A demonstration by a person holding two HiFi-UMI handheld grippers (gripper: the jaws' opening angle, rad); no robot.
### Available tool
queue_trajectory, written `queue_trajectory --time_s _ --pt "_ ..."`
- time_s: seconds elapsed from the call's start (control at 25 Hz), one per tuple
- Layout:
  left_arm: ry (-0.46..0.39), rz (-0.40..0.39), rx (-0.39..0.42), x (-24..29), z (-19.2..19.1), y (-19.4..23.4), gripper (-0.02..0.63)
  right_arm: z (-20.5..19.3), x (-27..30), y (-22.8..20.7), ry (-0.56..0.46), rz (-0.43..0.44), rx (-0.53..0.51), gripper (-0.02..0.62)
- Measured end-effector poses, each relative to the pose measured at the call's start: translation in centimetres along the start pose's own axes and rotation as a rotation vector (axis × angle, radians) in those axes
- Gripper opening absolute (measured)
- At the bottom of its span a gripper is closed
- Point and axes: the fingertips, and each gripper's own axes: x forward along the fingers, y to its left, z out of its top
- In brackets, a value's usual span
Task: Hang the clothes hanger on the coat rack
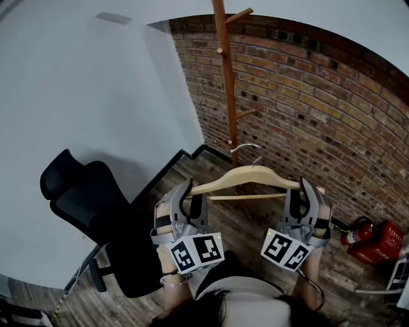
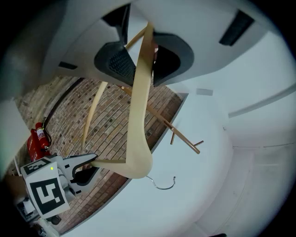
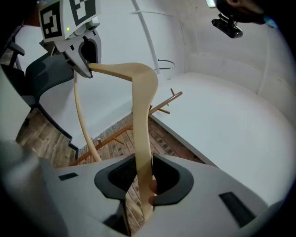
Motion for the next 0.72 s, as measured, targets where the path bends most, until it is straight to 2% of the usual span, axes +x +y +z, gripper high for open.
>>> queue_trajectory --time_s 0.72 --pt "-0.061 -0.031 0.006 6.1 -3.3 3.5 0.117 3.4 5.0 2.7 0.040 -0.045 -0.017 0.118"
